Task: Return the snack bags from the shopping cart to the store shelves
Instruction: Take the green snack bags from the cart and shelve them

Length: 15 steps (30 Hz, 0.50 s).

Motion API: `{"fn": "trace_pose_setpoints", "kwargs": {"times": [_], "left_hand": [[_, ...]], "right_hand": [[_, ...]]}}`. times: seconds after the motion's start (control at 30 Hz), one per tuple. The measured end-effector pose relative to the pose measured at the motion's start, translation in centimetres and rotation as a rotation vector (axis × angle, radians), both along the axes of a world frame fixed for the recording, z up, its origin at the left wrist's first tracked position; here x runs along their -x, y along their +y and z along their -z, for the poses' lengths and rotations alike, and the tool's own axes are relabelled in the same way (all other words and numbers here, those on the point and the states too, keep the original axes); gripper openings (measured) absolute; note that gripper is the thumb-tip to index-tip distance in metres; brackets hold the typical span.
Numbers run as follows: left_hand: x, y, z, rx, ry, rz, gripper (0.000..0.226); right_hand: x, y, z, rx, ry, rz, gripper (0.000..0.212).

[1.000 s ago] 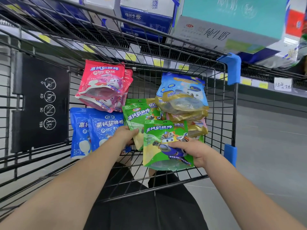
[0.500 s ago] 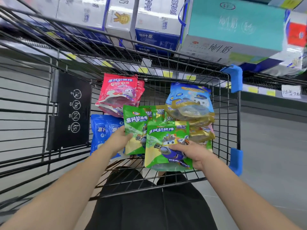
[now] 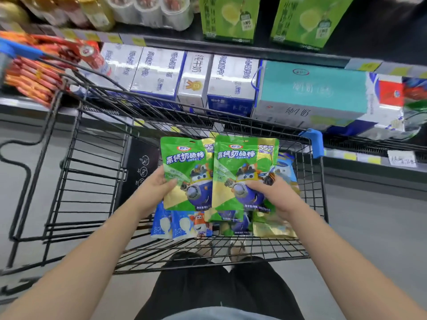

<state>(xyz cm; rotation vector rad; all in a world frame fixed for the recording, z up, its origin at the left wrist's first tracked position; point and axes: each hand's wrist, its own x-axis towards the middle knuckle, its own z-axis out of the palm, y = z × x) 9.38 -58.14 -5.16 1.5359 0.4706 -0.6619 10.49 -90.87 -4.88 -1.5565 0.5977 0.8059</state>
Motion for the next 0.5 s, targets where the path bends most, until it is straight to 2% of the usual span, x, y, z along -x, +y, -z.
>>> {"fn": "trace_pose_setpoints", "kwargs": {"times": [0.13,0.23,0.37,0.43,0.5], "left_hand": [[-2.1,-0.5,-3.3,0.104,-0.099,-0.113,0.038],[-3.2,-1.3,-5.2,0.186,-0.157,-0.190,0.037],[-4.0,-2.4,-7.0,0.285,-0.197,-0.238,0.040],[-4.2,-2.7,-7.6,0.305,-0.214,-0.228,0.040],[-4.7,-3.0,-8.3,0.306,-0.234,-0.211,0.036]], "right_hand": [[-2.0,-1.0,-3.2,0.003,-0.135,0.020,0.090],[-3.2,-1.7,-5.2,-0.053,-0.202,0.025,0.074],[-3.8,-2.3,-7.6,-0.083,-0.244,0.047,0.066],[-3.9,-2.5,-8.8,-0.089,-0.273,0.049,0.069],[-3.7,-2.8,-9.8,-0.068,-0.302,0.052,0.083]]}}
